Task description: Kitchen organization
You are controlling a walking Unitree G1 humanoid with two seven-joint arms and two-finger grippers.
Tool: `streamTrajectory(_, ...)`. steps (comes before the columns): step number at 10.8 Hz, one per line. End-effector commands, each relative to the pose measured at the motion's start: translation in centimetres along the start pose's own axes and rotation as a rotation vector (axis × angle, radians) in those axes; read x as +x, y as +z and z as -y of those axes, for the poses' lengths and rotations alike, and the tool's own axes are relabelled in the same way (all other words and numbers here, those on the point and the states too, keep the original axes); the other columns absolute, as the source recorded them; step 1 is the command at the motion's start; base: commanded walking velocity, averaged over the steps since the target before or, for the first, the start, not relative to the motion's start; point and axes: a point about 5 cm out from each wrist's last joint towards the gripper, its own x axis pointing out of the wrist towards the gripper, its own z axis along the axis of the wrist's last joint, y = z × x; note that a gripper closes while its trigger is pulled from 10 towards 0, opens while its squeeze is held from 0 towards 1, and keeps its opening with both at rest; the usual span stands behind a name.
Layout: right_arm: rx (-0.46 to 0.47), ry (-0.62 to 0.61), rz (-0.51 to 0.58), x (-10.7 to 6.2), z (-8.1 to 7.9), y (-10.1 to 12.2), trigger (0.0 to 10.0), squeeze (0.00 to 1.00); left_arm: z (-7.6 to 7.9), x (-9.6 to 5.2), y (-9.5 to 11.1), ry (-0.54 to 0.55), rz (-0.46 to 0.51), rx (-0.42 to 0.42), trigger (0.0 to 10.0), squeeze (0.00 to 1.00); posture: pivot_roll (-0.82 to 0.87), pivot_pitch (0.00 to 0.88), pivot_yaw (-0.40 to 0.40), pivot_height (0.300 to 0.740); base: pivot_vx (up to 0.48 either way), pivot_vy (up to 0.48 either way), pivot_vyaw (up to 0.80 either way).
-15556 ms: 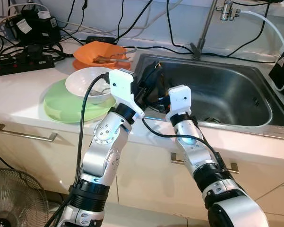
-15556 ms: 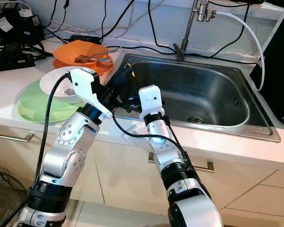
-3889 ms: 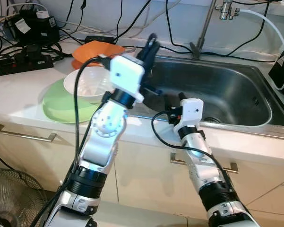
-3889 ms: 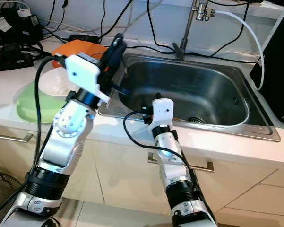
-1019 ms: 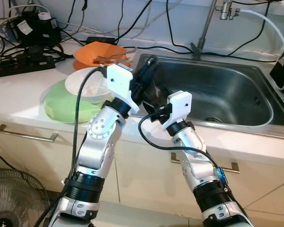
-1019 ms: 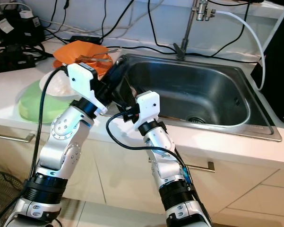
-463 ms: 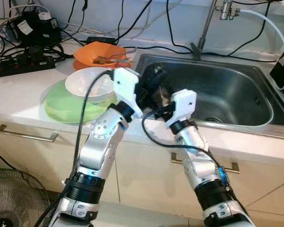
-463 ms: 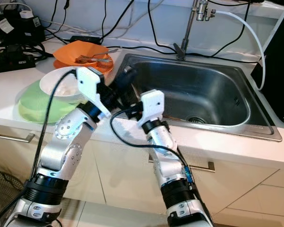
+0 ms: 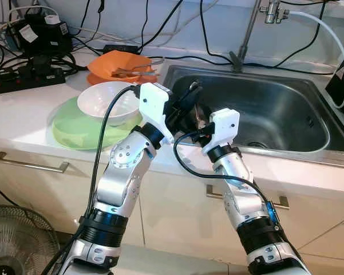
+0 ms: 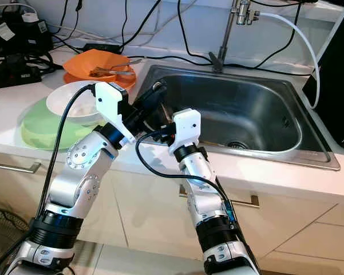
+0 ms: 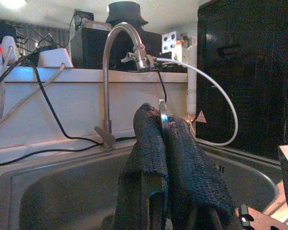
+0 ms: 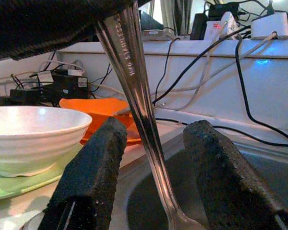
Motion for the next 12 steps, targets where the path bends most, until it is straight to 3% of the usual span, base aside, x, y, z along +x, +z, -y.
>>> streamTrajectory(1, -0.009, -0.007, 0.005, 0.28, 0.27, 0.14, 0.0, 0.00, 0.31, 0.25, 0.73, -0.020, 0.029, 0.003, 10.0, 0.00, 0.22, 0.000, -0.006, 0.740, 0.000, 0.000, 0.00)
streamTrajectory(9, -0.010, -0.001, 0.004, 0.26, 0.25, 0.00, 0.0, 0.00, 0.38, 0.23, 0.74, -0.015, 0.035, -0.024, 10.0, 0.00, 0.22, 0.000, -0.011, 0.740, 0.000, 0.000, 0.00)
streamTrajectory(10, -0.010, -0.006, 0.004, 0.23, 0.34, 0.00, 0.0, 0.00, 0.30, 0.24, 0.74, -0.013, 0.033, -0.046, 10.0, 0.26, 0.22, 0.000, -0.011, 0.740, 0.000, 0.000, 0.00)
streamTrajectory(12, -0.014, -0.016, -0.001, 0.06, 0.61, -0.11, 0.0, 0.00, 0.19, 0.17, 0.64, -0.009, 0.029, -0.065, 10.0, 1.00, 0.22, 0.000, -0.010, 0.740, 0.000, 0.000, 0.00)
